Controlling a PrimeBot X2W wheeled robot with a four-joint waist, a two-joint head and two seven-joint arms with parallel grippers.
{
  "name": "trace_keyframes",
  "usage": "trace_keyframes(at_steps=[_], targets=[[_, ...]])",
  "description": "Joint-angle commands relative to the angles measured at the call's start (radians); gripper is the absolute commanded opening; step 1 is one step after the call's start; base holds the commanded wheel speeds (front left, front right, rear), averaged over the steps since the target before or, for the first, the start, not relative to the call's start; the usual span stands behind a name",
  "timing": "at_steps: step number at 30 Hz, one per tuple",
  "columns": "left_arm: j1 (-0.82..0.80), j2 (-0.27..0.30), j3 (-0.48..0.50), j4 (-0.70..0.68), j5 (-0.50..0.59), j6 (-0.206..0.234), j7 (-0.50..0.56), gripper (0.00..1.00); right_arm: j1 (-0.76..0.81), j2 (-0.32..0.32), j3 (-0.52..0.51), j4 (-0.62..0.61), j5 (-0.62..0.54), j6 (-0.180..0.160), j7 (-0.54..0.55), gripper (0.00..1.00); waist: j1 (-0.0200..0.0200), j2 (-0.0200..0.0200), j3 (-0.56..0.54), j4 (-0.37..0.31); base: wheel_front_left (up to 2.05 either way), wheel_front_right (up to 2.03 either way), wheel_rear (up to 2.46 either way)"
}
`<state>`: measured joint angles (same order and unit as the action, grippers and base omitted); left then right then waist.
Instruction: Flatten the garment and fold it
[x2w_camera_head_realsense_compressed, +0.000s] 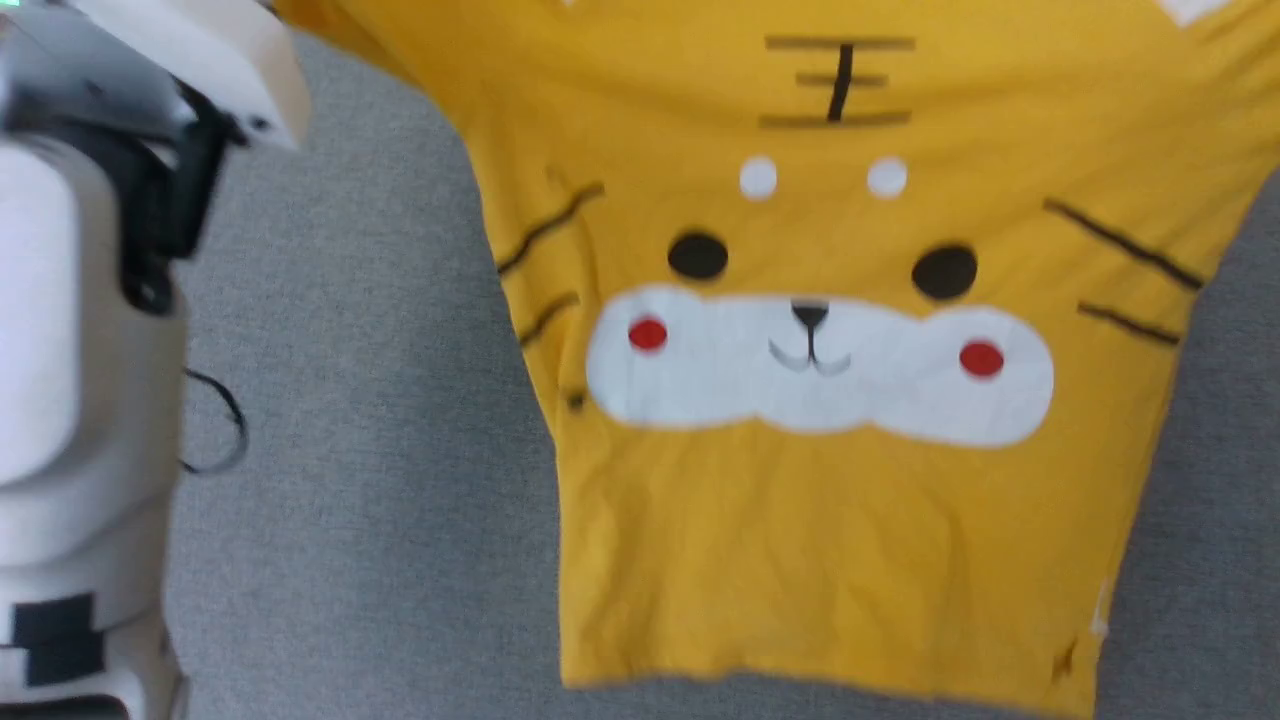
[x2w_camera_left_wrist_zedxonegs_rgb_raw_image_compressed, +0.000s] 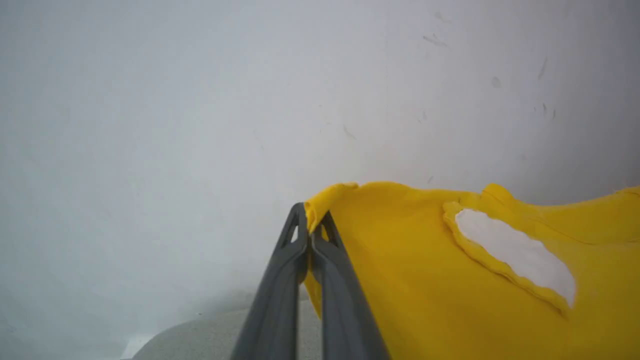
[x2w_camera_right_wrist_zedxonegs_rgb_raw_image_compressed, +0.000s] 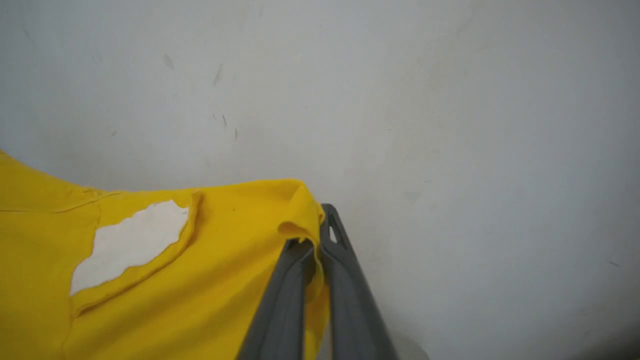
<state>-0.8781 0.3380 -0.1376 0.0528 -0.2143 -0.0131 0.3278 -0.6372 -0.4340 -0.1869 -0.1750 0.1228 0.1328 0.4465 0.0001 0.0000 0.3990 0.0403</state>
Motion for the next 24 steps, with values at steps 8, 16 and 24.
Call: trace_keyframes(at_steps=[8,16,24], targets=[[-0.226,0.088,0.023,-0.03,0.049,-0.018,0.056,0.0,-0.326,-0.092,0.14,0.105,-0.021,-0.002,0.016,0.0,-0.0001,0.0,-0.076,-0.057,0.0,0.0,0.0],[-0.413,0.117,0.002,0.014,0.046,-0.047,0.188,0.0,-0.573,-0.113,0.238,0.242,-0.017,-0.002,0.053,0.0,-0.0001,0.0,-0.077,-0.08,0.0,0.0,0.0],[-0.57,0.102,-0.007,0.03,0.033,-0.04,0.243,0.0,-0.758,-0.086,0.259,0.332,0.012,-0.002,0.11,0.0,-0.0001,0.0,0.032,-0.104,0.0,0.0,0.0]])
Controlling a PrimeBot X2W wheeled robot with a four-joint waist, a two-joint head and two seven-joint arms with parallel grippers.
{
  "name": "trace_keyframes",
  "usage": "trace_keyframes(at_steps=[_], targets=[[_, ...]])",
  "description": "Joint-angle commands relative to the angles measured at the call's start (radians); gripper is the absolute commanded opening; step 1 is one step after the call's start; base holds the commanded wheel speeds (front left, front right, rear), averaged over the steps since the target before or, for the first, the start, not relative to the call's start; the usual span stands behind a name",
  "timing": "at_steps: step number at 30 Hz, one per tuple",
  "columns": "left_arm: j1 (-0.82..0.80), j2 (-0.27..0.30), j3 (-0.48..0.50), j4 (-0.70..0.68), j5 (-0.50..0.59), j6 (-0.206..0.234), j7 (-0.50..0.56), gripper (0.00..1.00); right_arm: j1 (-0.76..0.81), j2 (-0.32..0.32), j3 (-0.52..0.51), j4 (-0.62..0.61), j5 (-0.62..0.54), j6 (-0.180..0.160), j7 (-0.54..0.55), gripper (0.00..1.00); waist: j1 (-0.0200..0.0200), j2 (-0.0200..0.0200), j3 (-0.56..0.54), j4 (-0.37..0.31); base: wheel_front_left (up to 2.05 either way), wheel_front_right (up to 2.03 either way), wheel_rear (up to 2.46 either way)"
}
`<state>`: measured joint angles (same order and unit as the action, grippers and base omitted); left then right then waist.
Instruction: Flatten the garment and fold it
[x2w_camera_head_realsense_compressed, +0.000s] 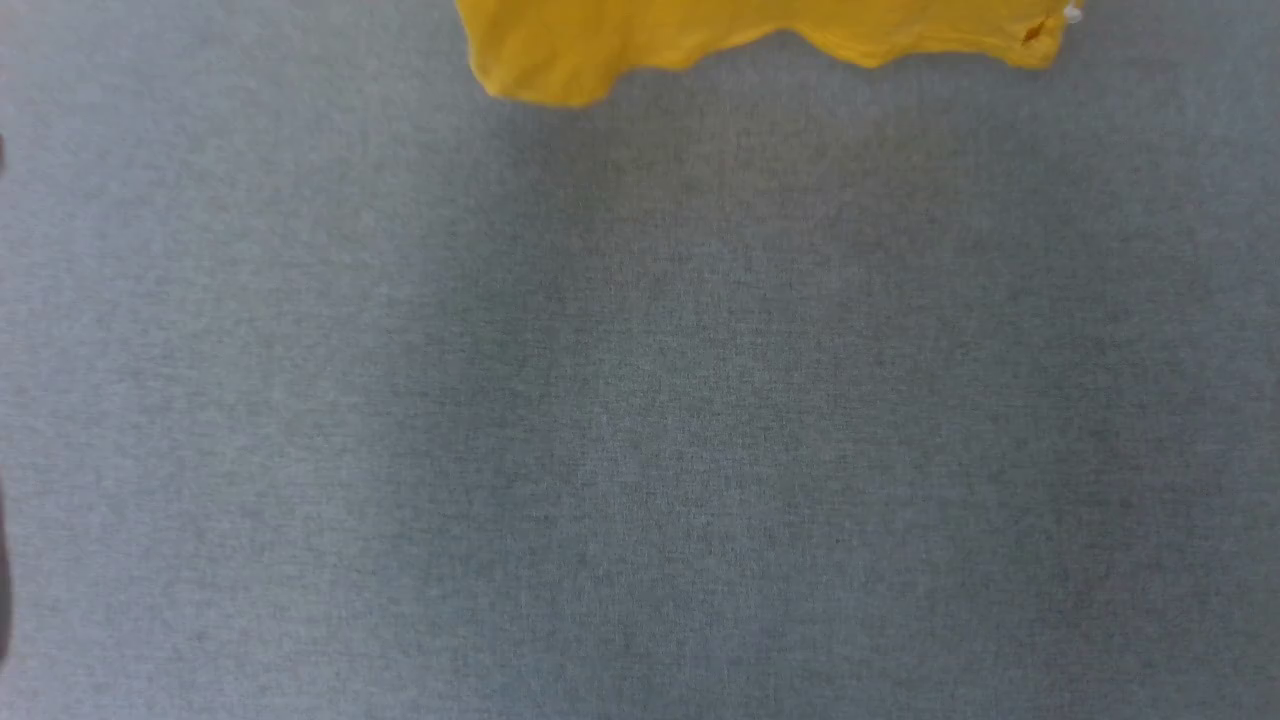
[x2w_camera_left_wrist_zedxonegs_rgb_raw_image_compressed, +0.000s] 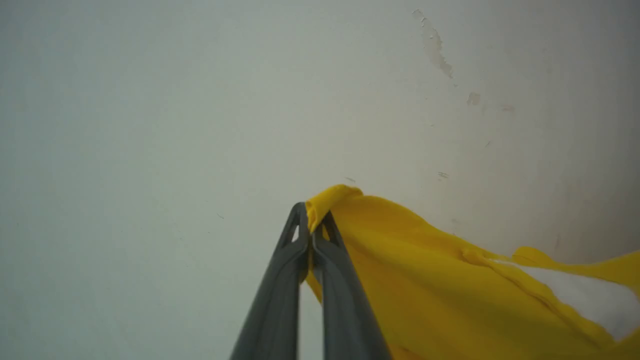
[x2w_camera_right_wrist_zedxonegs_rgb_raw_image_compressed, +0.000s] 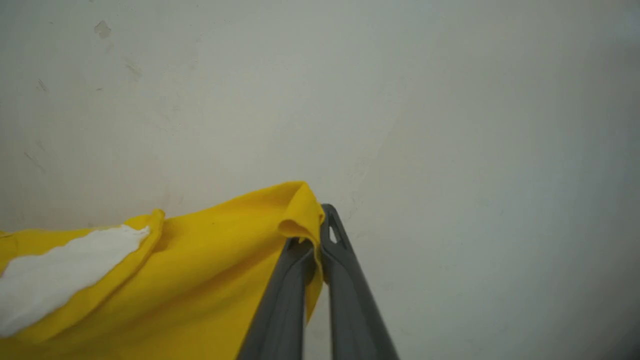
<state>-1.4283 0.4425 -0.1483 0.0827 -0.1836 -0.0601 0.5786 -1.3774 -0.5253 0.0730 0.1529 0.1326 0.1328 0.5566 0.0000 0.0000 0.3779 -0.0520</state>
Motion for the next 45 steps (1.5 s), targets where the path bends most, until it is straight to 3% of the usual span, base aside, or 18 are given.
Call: trace_keyframes(at_steps=[1,10,15,22,28,37,41,45], targets=[[-0.047,-0.004,0.004,0.003,0.012,0.015,-0.024,0.0,-0.047,0.008,-0.002,0.017,-0.004,-0.002,0.003,0.0,0.0,0.0,0.078,-0.014,0.0,0.0,0.0],[-0.324,-0.043,0.01,0.094,0.087,0.092,-0.263,0.0,-0.306,0.076,-0.004,0.163,-0.114,-0.002,-0.066,0.0,0.0,0.0,0.288,-0.019,0.0,0.0,0.0],[-0.411,-0.063,0.005,0.176,0.095,0.107,-0.36,0.0,-0.389,0.11,0.002,0.243,-0.18,-0.002,-0.127,0.0,0.0,0.0,0.353,-0.024,0.0,0.0,0.0],[-0.472,-0.068,0.027,0.22,0.08,0.125,-0.488,0.0,-0.455,0.098,0.016,0.309,-0.235,-0.002,-0.209,0.0,0.0,0.0,0.405,-0.033,0.0,0.0,0.0],[-0.499,-0.071,0.054,0.22,0.038,0.113,-0.574,0.0,-0.473,0.063,0.023,0.327,-0.252,-0.002,-0.255,0.0,0.0,0.0,0.431,-0.031,0.0,0.0,0.0],[-0.368,-0.059,0.096,0.209,-0.061,0.055,-0.639,0.0,-0.408,0.018,0.081,0.298,-0.19,-0.002,-0.318,0.0,0.0,0.0,0.435,0.008,0.0,0.0,0.0],[-0.231,-0.062,0.107,0.149,-0.119,0.014,-0.645,0.0,-0.322,-0.012,0.109,0.22,-0.118,-0.002,-0.333,0.0,0.0,0.0,0.403,0.024,0.0,0.0,0.0],[-0.071,-0.079,0.145,0.034,-0.19,0.014,-0.635,0.0,-0.206,-0.058,0.131,0.099,-0.034,-0.002,-0.329,0.0,0.0,0.0,0.357,0.036,0.0,0.0,0.0]])
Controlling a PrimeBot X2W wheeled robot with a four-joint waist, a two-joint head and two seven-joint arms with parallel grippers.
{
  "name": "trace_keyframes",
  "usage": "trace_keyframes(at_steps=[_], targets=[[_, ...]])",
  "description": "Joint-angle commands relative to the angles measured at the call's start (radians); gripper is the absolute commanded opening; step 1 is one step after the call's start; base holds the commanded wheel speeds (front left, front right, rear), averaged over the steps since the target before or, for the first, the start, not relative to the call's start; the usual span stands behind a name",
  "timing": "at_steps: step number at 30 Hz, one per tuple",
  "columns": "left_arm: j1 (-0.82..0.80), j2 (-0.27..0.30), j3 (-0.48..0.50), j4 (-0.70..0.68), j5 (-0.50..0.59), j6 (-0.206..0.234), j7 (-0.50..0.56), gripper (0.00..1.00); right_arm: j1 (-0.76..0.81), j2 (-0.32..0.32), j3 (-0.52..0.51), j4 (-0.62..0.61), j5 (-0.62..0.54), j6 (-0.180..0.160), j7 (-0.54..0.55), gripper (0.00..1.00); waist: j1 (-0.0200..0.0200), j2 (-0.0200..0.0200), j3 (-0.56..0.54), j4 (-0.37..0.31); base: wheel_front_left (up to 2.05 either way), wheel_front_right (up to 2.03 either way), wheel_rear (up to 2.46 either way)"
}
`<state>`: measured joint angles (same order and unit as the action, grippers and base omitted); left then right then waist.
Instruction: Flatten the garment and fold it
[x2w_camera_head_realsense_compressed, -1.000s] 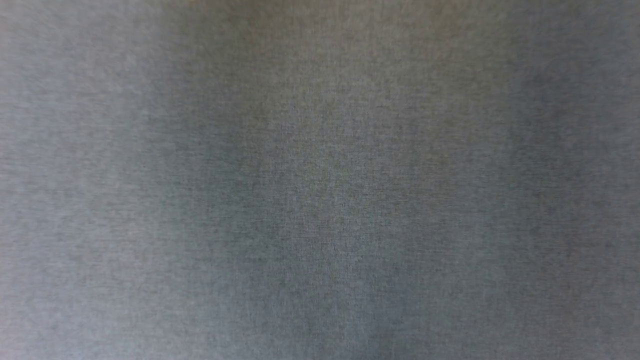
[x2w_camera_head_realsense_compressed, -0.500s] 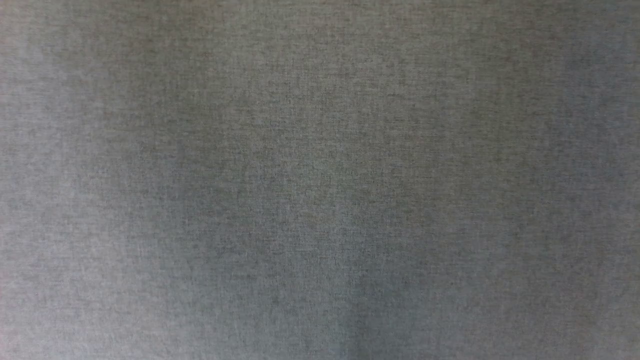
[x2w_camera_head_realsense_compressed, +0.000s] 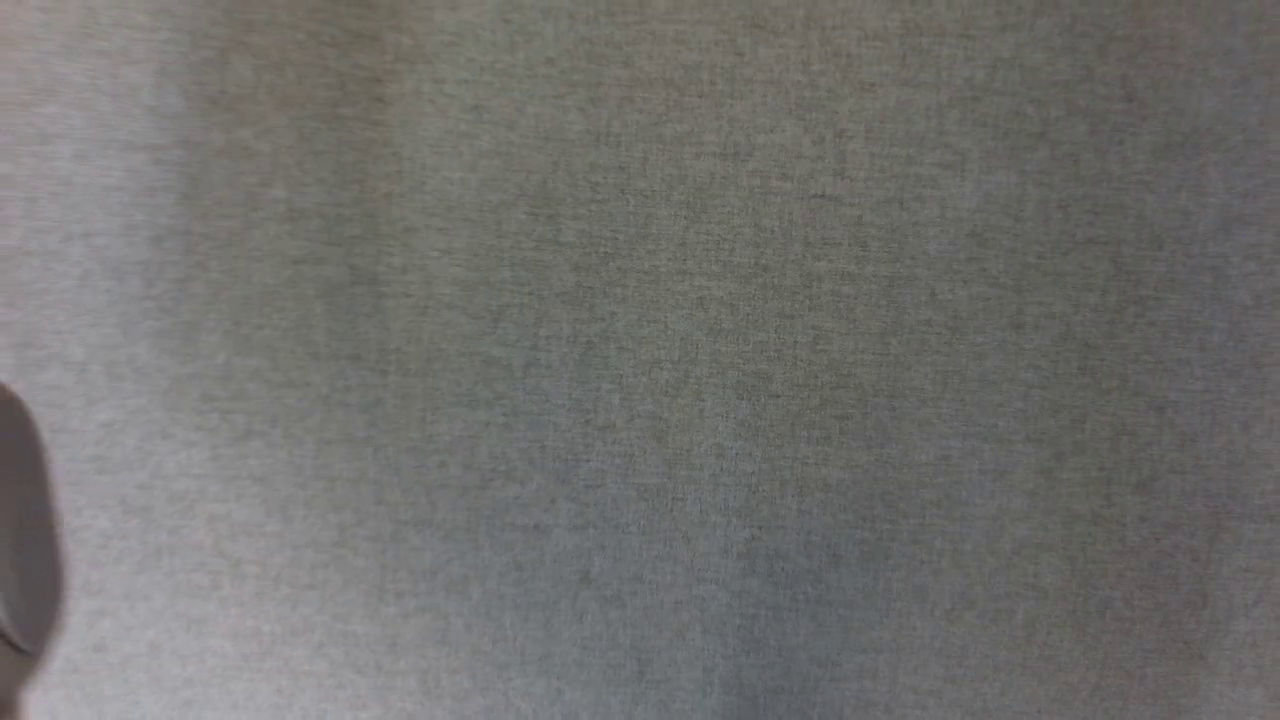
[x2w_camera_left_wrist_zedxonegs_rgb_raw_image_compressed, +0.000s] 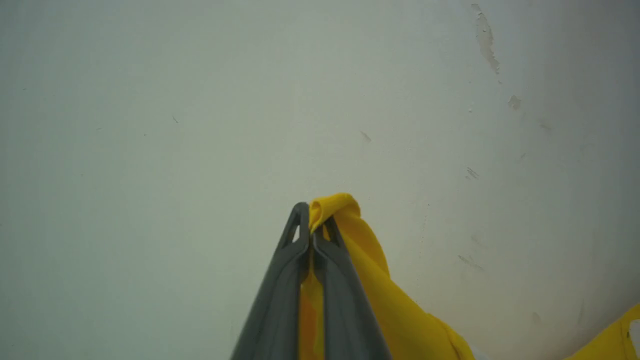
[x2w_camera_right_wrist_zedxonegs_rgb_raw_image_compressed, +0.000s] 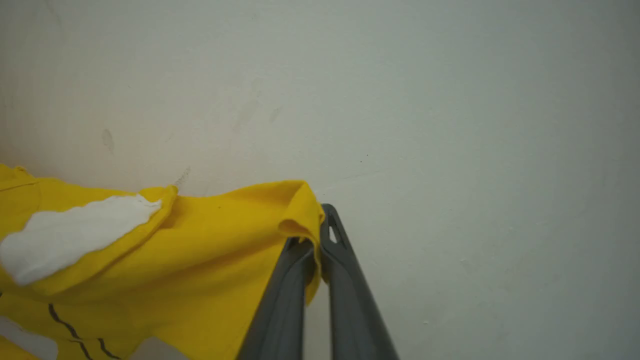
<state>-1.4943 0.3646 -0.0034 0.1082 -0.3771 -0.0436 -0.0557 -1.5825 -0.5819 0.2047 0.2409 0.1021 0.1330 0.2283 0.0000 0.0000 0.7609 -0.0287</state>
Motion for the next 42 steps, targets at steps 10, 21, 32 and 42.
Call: trace_keyframes(at_steps=[10,21,32,42], targets=[[0.479,-0.014,0.063,-0.372,-0.097,0.024,0.097,0.0,0.455,-0.043,-0.154,-0.314,0.186,-0.002,0.077,0.0,0.0,0.0,-0.14,0.013,0.0,0.0,0.0],[1.078,-0.055,0.043,-0.571,-0.097,0.043,0.115,0.0,1.037,0.187,-0.341,-0.612,0.288,-0.002,0.125,0.0,0.0,0.0,-0.269,0.013,0.0,0.0,0.0],[1.526,-0.118,-0.011,-0.477,-0.172,0.014,0.107,0.0,1.481,0.354,-0.36,-0.62,0.361,-0.002,0.113,0.0,0.0,0.0,-0.428,0.016,0.0,0.0,0.0],[1.766,-0.095,-0.05,-0.424,-0.236,0.002,0.217,0.0,1.743,0.321,-0.321,-0.554,0.48,-0.002,0.126,0.0,0.0,0.0,-0.54,0.015,0.0,0.0,0.0]])
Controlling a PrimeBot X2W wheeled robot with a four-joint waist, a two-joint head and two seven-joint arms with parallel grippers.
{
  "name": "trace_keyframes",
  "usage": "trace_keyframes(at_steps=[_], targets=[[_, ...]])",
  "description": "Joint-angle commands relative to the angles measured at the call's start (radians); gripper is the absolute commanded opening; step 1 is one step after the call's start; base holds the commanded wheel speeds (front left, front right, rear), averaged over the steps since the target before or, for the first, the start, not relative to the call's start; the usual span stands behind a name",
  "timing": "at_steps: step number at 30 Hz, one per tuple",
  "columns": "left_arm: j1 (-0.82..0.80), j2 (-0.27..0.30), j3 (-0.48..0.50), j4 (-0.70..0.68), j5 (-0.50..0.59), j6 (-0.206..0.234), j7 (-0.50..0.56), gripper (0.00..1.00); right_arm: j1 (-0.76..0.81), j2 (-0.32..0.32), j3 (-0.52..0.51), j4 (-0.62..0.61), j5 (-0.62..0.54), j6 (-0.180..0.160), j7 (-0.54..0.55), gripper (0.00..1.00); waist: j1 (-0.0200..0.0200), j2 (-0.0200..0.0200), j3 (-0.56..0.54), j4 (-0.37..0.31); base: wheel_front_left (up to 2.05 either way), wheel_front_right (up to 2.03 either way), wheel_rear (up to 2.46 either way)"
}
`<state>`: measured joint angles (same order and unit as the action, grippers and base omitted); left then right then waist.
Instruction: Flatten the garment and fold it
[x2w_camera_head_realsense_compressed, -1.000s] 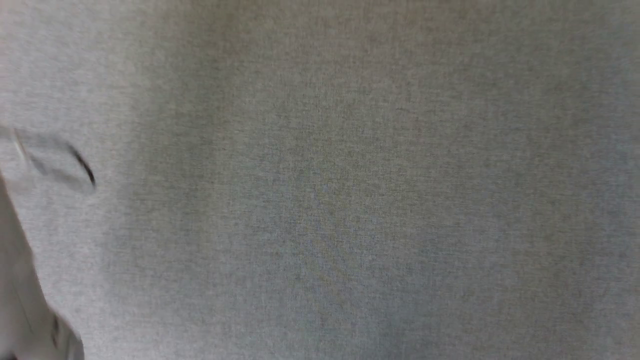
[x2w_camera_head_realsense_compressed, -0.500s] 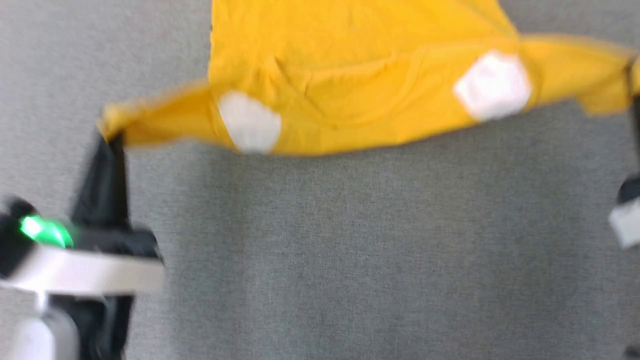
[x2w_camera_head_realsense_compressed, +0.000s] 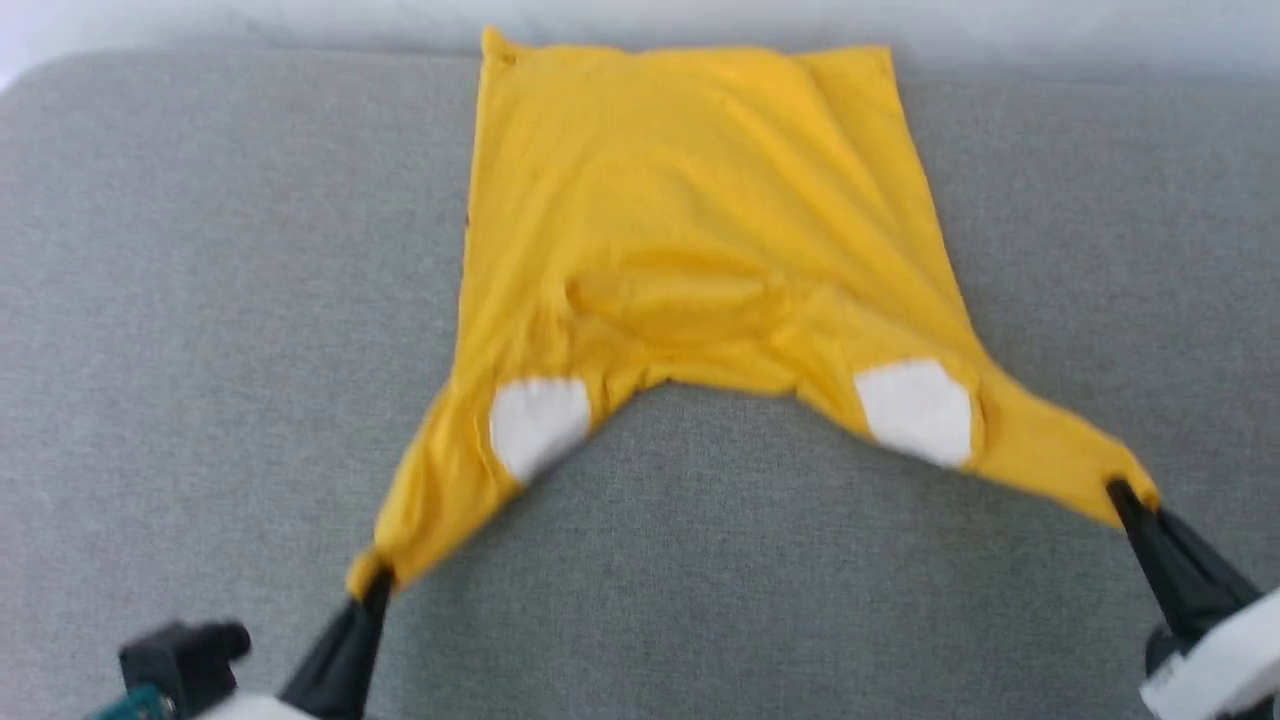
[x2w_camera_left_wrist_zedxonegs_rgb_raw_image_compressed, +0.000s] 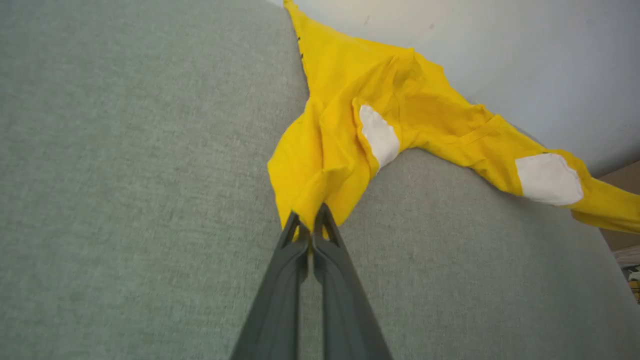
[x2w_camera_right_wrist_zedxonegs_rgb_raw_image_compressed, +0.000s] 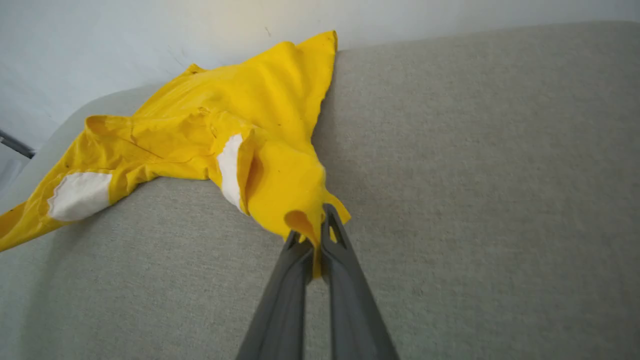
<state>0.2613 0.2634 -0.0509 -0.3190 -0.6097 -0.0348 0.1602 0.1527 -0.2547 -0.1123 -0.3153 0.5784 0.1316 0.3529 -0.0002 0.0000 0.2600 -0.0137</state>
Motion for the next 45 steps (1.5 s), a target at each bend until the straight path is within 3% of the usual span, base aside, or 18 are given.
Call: trace_keyframes(at_steps=[1,12,22,38,40,41,45], targets=[[0.034,0.011,-0.005,0.009,-0.007,-0.005,0.016,0.0,0.032,-0.011,-0.013,0.013,0.007,-0.001,0.001,0.0,0.0002,0.0,-0.052,0.001,0.0,0.0,0.0],[0.217,0.043,-0.015,0.039,-0.003,0.067,0.138,0.0,0.232,-0.036,-0.12,0.126,0.042,-0.001,0.018,0.0,0.0002,0.0,-0.114,0.015,0.0,0.0,0.0],[0.278,0.07,-0.007,0.041,0.058,0.134,0.167,0.0,0.333,-0.025,-0.154,0.18,0.03,-0.001,0.096,0.0,0.0002,0.0,-0.16,0.029,0.0,0.0,0.0],[0.186,0.05,-0.028,-0.041,0.063,0.105,0.09,0.0,0.285,-0.032,-0.106,0.198,0.004,-0.001,0.107,0.0,0.0002,0.0,-0.145,0.04,0.0,0.0,0.0],[0.18,0.05,-0.031,-0.041,0.064,0.105,0.089,0.0,0.266,-0.027,-0.097,0.227,-0.011,-0.001,0.088,0.62,0.0002,0.0,-0.14,0.041,0.0,0.0,0.0],[0.178,0.05,-0.032,-0.042,0.064,0.105,0.088,0.0,0.257,-0.023,-0.091,0.246,-0.017,-0.001,0.081,1.0,0.0002,0.0,-0.137,0.041,0.0,0.0,0.0],[0.171,0.049,-0.037,-0.047,0.063,0.102,0.087,0.0,0.221,-0.019,-0.069,0.282,-0.025,-0.001,0.057,1.0,0.0002,0.0,-0.123,0.045,0.0,0.0,0.0]])
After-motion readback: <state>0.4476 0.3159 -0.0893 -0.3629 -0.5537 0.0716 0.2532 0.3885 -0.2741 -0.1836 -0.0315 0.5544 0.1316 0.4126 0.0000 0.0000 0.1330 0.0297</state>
